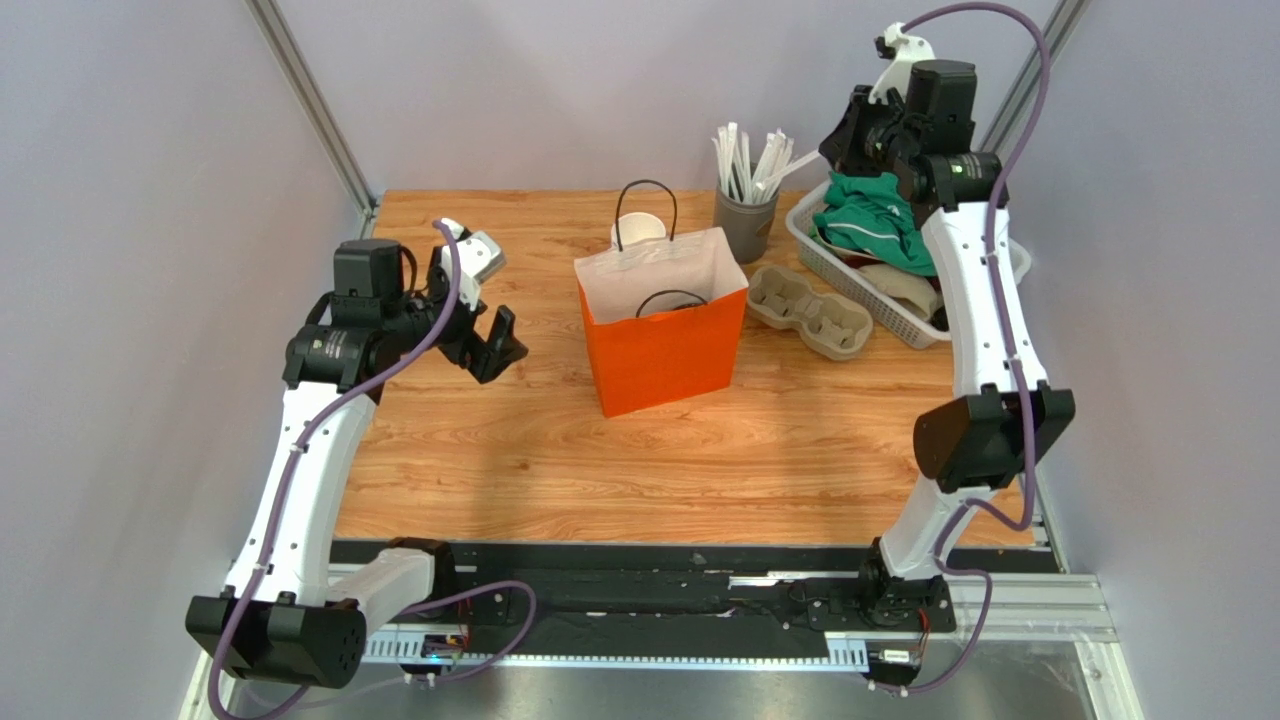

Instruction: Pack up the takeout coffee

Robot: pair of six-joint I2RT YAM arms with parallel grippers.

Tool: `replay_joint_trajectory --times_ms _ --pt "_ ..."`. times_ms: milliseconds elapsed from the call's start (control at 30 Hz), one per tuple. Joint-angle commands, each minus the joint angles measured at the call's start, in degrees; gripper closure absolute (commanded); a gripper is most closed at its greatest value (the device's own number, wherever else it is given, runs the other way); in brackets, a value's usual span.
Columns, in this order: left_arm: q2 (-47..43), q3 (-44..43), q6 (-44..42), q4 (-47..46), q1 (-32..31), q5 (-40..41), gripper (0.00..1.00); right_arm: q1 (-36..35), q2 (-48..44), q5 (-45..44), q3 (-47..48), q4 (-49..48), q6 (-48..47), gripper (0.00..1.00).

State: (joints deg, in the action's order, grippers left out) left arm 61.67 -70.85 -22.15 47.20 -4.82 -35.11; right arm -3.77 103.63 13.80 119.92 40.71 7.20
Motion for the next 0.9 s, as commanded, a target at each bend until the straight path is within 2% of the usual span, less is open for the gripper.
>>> replay_joint_trajectory --times_ms 0,433,733,867 --pt "-1.55 0.36 0.53 -2.11 0.42 -1.19 0.01 -0.62 -7.12 -0.09 -1.61 2.62 -1.93 0.98" --pt "-2.43 1.06 0.71 -2.46 0.69 -1.54 0.01 -4.31 -17.50 6.85 -1.27 13.16 -3.95 0.96" --pt "-2.69 1.24 0.79 -2.73 0.86 -1.71 0.01 -14.41 -19.44 6.41 2.95 20.81 -6.06 0.97" --pt "-2.43 1.24 0.88 -2.81 0.86 -1.80 0.01 -20.64 -19.00 2.47 3.48 22.13 -7.03 0.97"
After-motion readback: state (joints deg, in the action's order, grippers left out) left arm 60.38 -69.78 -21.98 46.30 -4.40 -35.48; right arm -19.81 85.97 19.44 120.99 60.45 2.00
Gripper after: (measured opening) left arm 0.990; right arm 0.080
